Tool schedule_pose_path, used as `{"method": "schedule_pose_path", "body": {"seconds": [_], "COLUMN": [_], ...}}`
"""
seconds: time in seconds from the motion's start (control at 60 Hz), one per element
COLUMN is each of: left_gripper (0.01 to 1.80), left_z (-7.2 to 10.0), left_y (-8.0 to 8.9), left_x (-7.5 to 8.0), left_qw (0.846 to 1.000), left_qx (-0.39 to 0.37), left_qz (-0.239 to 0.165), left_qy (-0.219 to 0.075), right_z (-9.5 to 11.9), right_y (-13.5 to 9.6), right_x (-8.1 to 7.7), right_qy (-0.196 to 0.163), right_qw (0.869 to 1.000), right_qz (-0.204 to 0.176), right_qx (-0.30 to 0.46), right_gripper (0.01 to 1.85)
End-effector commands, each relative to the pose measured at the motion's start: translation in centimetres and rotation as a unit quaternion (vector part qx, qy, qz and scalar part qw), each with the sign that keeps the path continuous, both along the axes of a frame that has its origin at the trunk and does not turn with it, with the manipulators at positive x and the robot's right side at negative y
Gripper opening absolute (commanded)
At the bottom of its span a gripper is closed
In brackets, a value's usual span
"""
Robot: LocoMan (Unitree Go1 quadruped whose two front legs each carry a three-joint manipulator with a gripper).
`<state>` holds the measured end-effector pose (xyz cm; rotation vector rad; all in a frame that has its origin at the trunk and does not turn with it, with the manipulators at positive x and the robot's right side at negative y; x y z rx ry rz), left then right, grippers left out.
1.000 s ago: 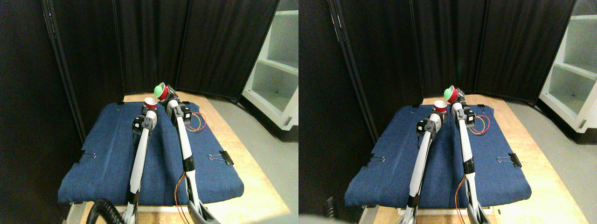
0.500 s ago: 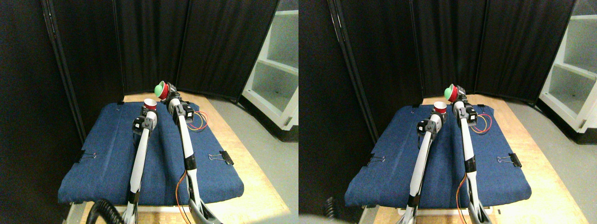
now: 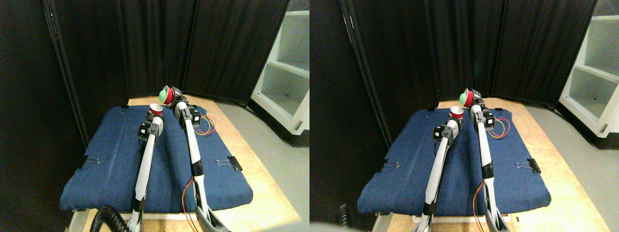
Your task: Pour (bimanual)
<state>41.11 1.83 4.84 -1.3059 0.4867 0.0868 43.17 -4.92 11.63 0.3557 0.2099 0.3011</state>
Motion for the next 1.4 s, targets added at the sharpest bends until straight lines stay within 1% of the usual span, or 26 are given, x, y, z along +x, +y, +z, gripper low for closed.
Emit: {"method": "schedule_pose_path", "body": {"seconds": [0.017, 0.067, 0.117, 0.167, 0.333, 0.367, 0.417, 0.483, 0.517, 0.583, 0.633, 0.683, 0.85, 0.917, 0.983, 1.0, 1.083, 1.15, 1.25, 1.267, 1.367, 1.4], "left_gripper": [0.33, 0.33, 0.33, 0.33, 0.33, 0.33, 0.33, 0.33, 0.33, 0.33, 0.33, 0.33, 0.33, 0.33, 0.33, 0.33, 0.33, 0.33, 0.33, 0.33, 0.33, 0.33], "left_z": [0.8, 0.8, 0.8, 0.8, 0.9, 0.9, 0.9, 0.9, 0.8, 0.9, 0.9, 0.9, 0.9, 0.9, 0.9, 1.0, 1.0, 1.1, 1.1, 1.1, 1.2, 1.1], "left_y": [-0.2, -0.2, -0.2, -0.1, 0.0, 0.0, -0.1, -0.1, -0.1, -0.3, -0.3, -0.4, -0.4, -0.4, -0.4, -0.4, -0.4, -0.4, -0.3, -0.3, -0.3, -0.3], "left_x": [0.3, 0.4, 0.3, 0.3, 0.4, 0.4, 0.4, 0.4, 0.5, 0.5, 0.6, 0.5, 0.4, 0.4, 0.2, 0.2, 0.1, -0.1, -0.1, -0.1, -0.2, -0.3], "left_qw": [1.000, 1.000, 1.000, 1.000, 1.000, 1.000, 1.000, 1.000, 1.000, 1.000, 1.000, 1.000, 1.000, 1.000, 1.000, 1.000, 1.000, 1.000, 1.000, 1.000, 1.000, 1.000], "left_qx": [-0.009, -0.009, -0.009, -0.010, -0.007, -0.009, -0.009, -0.009, -0.009, -0.006, -0.008, -0.008, -0.010, -0.007, -0.011, -0.012, -0.006, -0.006, -0.009, -0.011, -0.011, -0.011], "left_qz": [0.001, 0.001, 0.001, 0.002, 0.001, 0.000, 0.000, 0.001, 0.001, -0.001, -0.009, -0.006, -0.010, -0.005, -0.004, -0.006, -0.010, -0.006, -0.005, -0.008, -0.010, -0.011], "left_qy": [-0.021, -0.021, -0.020, -0.021, -0.022, -0.021, -0.021, -0.021, -0.020, -0.022, -0.022, -0.021, -0.020, -0.020, -0.019, -0.019, -0.023, -0.023, -0.023, -0.024, -0.022, -0.022], "right_z": [0.8, 0.6, 0.6, 0.5, 0.5, 0.4, 0.4, 0.5, 0.5, 0.5, 0.4, 0.3, 0.3, 0.3, 0.3, 0.4, 0.6, 0.7, 0.9, 1.0, 1.4, 1.5], "right_y": [0.5, 0.6, 0.7, 0.8, 1.1, 1.1, 1.2, 1.3, 1.3, 1.4, 1.5, 1.5, 1.9, 1.9, 1.9, 1.9, 1.9, 1.9, 2.0, 2.1, 2.2, 2.3], "right_x": [0.0, 0.2, 0.2, 0.3, 0.1, 0.2, 0.1, 0.0, 0.0, -0.1, -0.2, -0.2, -0.6, -0.6, -0.6, -0.5, -0.7, -0.6, -0.7, -0.8, -1.1, -1.3], "right_qy": [-0.021, -0.021, -0.020, -0.021, -0.017, -0.020, -0.020, -0.023, -0.023, -0.021, -0.024, -0.031, -0.034, -0.032, -0.036, -0.038, -0.034, -0.039, -0.034, -0.041, -0.035, -0.029], "right_qw": [1.000, 0.999, 0.999, 0.999, 0.999, 0.998, 0.998, 0.997, 0.996, 0.995, 0.993, 0.991, 0.989, 0.988, 0.988, 0.987, 0.988, 0.987, 0.988, 0.987, 0.988, 0.988], "right_qz": [0.017, 0.027, 0.026, 0.038, 0.037, 0.051, 0.055, 0.074, 0.074, 0.087, 0.096, 0.109, 0.113, 0.115, 0.117, 0.122, 0.119, 0.123, 0.113, 0.115, 0.106, 0.102], "right_qx": [-0.005, 0.000, -0.006, -0.004, -0.012, -0.012, -0.018, -0.028, -0.034, -0.051, -0.057, -0.064, -0.089, -0.095, -0.098, -0.096, -0.094, -0.092, -0.100, -0.108, -0.111, -0.113], "right_gripper": [0.47, 0.46, 0.46, 0.44, 0.44, 0.44, 0.44, 0.45, 0.44, 0.45, 0.45, 0.46, 0.46, 0.45, 0.47, 0.48, 0.46, 0.46, 0.46, 0.44, 0.46, 0.41]}}
